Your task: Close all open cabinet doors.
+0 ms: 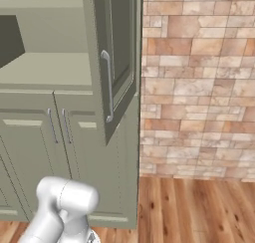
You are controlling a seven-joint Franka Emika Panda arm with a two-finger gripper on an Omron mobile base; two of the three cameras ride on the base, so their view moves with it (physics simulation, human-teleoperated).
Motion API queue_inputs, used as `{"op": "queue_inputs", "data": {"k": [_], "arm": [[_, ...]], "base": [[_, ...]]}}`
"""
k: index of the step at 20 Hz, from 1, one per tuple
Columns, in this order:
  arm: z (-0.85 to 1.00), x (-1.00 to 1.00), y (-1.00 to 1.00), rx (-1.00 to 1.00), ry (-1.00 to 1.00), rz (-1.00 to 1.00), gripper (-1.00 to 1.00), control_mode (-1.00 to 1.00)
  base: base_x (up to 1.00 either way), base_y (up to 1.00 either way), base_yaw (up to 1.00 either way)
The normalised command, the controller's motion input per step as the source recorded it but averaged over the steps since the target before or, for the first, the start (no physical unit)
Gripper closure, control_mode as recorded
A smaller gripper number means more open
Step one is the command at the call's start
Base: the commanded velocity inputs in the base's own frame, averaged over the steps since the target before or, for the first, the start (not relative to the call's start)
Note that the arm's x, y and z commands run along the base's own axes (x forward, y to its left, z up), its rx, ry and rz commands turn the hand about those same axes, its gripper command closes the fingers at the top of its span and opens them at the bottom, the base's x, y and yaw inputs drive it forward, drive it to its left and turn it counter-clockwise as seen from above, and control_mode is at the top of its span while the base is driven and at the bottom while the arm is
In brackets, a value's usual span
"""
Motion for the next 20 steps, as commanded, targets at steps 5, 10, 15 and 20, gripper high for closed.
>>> {"op": "queue_inputs", "data": {"k": [5,10,15,20], "arm": [[0.31,0.04,0.88,-0.22,-0.14,0.00,-1.00,-1.00],[0.09,0.41,0.83,-0.20,-0.07,-0.06,-1.00,-1.00],[0.00,0.90,0.34,-0.09,0.00,-0.16,-1.00,-1.00],[0.00,1.00,0.31,-0.02,0.02,-0.15,-1.00,-1.00]], "base": [[0.00,0.00,0.00],[0.00,0.00,0.00],[0.00,0.00,0.00],[0.00,0.00,0.00]]}}
